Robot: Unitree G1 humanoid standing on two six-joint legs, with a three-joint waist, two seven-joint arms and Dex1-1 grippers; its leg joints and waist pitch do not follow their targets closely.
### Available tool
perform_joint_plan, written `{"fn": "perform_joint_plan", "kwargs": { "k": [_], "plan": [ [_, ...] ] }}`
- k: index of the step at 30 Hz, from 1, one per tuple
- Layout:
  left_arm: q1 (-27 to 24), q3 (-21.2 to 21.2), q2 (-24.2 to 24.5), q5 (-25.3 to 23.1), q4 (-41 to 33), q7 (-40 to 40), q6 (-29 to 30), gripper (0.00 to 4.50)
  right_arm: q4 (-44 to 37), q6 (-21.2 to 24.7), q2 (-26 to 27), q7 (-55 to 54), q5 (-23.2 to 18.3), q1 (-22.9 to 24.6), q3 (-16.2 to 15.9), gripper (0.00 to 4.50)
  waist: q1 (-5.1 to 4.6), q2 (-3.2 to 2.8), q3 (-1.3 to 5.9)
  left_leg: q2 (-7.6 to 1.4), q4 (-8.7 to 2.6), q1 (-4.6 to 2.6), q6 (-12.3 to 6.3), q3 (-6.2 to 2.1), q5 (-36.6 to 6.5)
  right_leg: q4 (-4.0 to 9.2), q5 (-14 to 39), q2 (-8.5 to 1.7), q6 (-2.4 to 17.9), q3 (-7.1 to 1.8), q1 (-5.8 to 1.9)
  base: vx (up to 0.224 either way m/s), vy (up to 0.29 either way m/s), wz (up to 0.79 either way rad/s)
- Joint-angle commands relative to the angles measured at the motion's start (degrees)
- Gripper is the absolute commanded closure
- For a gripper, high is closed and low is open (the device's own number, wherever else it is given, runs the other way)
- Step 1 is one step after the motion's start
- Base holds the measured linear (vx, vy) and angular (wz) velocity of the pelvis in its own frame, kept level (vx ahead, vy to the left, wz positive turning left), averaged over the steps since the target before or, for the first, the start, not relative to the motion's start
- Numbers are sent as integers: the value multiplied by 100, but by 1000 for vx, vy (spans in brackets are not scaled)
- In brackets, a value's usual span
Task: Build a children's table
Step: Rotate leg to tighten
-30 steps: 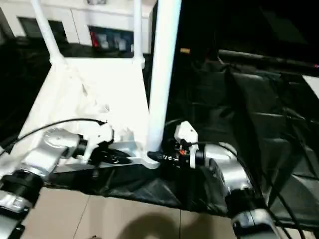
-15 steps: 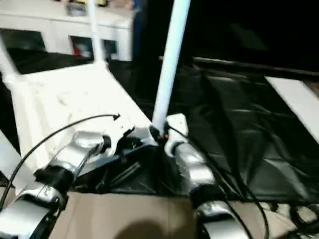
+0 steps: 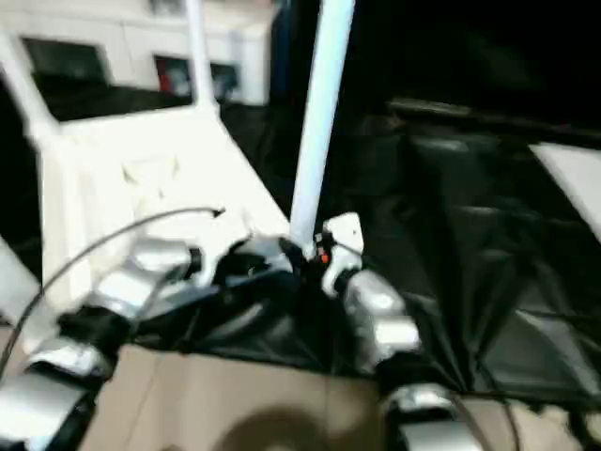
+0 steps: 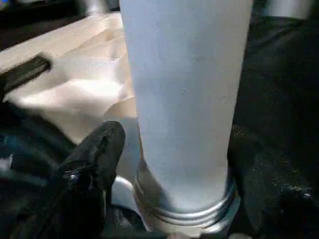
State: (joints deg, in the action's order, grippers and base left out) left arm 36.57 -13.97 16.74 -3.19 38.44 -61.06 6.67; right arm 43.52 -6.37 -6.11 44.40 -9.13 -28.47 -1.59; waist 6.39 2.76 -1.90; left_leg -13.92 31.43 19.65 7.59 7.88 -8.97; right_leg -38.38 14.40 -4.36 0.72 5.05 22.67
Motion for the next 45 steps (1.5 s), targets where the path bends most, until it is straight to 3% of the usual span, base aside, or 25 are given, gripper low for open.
{"fn": "perform_joint_plan", "kwargs": {
  "k": [1,4,5,6,7,9,10,11,13,15,17,18,23,28,31,32,35,37,38,40,42,43,45],
  "plan": [
    [-173,-160,120,191,-174,-646,-177,450,-173,65,-128,859,71,8,-420,104,-2,1,337,218,-127,126,-397,181,303,437,-1979,-181,985,-291,-396,73,-7,-3],
    [-215,-140,273,291,-350,-904,-181,450,-317,139,-298,1233,33,-10,-503,104,-55,9,278,193,-167,140,-497,185,-70,461,-1898,-171,1200,-283,-406,0,0,0],
    [-233,-136,339,335,-428,-1017,-185,450,-386,171,-367,1382,14,-17,-533,104,-76,-34,254,130,-206,93,-507,178,-350,505,-1422,-198,1282,-278,-374,0,0,0],
    [-247,-122,476,372,-545,-1186,-181,450,-486,180,-520,1744,-21,-53,-593,104,-93,-30,210,110,-226,95,-506,174,-415,515,-1297,-204,1308,-275,-358,0,0,0],
    [-247,-122,476,372,-545,-1186,-181,450,-486,180,-520,1744,-21,-53,-593,104,-102,-27,220,94,-230,71,-517,182,-511,527,-1153,-199,1361,-280,-359,0,0,0],
    [-282,-135,620,418,-760,-1336,-109,450,-694,279,-705,2083,-144,-60,-620,104,-115,-25,135,68,-259,42,-531,201,-803,562,-795,-200,1424,-295,-300,0,0,0],
    [-305,-157,682,445,-873,-1411,-70,450,-801,346,-788,2195,-198,-61,-624,104,-131,-6,50,58,-284,51,-514,223,-980,597,-454,-208,1410,-328,-268,0,0,0],
    [-326,-163,715,462,-958,-1450,-28,450,-864,415,-838,2279,-228,-58,-627,104,-131,-6,50,58,-284,51,-514,223,-980,597,-454,-208,1410,-328,-268,0,0,0],
    [-365,-170,785,511,-1111,-1548,65,450,-971,528,-959,2482,-230,-43,-673,119,-147,33,-85,53,-296,50,-526,270,-1070,633,-76,-212,1352,-391,-211,0,0,0],
    [-367,-166,807,524,-1121,-1571,77,450,-983,559,-1006,2594,-217,-31,-713,129,-156,41,-105,60,-290,62,-550,279,-950,621,-141,-210,1346,-401,-213,0,0,0],
    [-365,-147,882,526,-1169,-1605,131,450,-998,548,-1118,2765,-152,20,-795,148,-181,85,-216,71,-291,73,-626,304,-822,642,-112,-209,1310,-418,-175,0,0,0],
    [-365,-144,893,525,-1179,-1611,140,450,-1000,548,-1128,2779,-147,24,-799,162,-182,74,-212,68,-288,65,-642,303,-784,636,-131,-214,1313,-420,-178,0,0,0],
    [-297,-64,1044,539,-1178,-1657,236,450,-1039,756,-1071,2746,-220,33,-810,188,-225,57,-348,84,-307,107,-662,295,-678,654,-83,-224,1281,-418,-169,0,0,0],
    [-209,-52,902,340,-1078,-1115,455,450,-1228,898,-851,2027,-96,320,-767,217,-234,59,-447,58,-373,99,-460,287,-966,755,736,-263,1111,-432,-143,0,0,0],
    [-132,-29,684,248,-966,-689,549,450,-1193,839,-633,1329,63,446,-681,223,-233,84,-470,51,-423,92,-286,277,-1199,829,1378,-290,933,-449,-122,0,0,0],
    [-61,-53,529,151,-852,-421,542,450,-1121,781,-439,792,163,498,-594,229,-256,120,-477,51,-454,90,-162,253,-1402,880,1934,-318,771,-459,-111,0,0,0],
    [94,-52,149,89,-693,124,705,450,-909,769,3,-393,325,471,-381,238,-310,142,-479,57,-481,91,-106,247,-1385,896,1955,-307,694,-479,-103,0,0,0],
    [131,-50,50,92,-663,261,765,450,-846,757,118,-695,360,450,-329,240,-342,145,-494,68,-514,96,-26,213,-1577,932,2372,-317,579,-492,-87,0,0,0],
    [201,-54,-131,35,-602,557,847,450,-754,789,331,-1170,380,390,-250,241,-345,152,-482,71,-518,110,-34,201,-1559,930,2355,-320,553,-490,-112,0,0,0],
    [313,-88,-645,-97,-506,1224,1042,450,-544,720,940,-2281,463,185,-155,245,-376,132,-448,67,-513,79,-17,221,-1399,904,1888,-295,590,-508,-86,0,0,0],
    [324,-90,-710,-110,-496,1300,1068,450,-520,708,1015,-2396,473,159,-150,246,-403,136,-458,72,-517,87,28,225,-1334,886,1638,-274,625,-511,-81,0,0,0],
    [326,-150,-1024,-179,-483,1564,1141,450,-363,573,1453,-2914,608,-33,-207,246,-429,145,-437,91,-498,74,3,231,-1345,860,1349,-250,639,-523,-83,0,0,0],
    [308,-194,-1081,-220,-497,1599,1140,450,-314,535,1574,-3029,673,-105,-254,246,-443,157,-440,114,-488,79,-58,234,-1345,855,1187,-229,635,-532,-88,0,0,0]
  ]
}}
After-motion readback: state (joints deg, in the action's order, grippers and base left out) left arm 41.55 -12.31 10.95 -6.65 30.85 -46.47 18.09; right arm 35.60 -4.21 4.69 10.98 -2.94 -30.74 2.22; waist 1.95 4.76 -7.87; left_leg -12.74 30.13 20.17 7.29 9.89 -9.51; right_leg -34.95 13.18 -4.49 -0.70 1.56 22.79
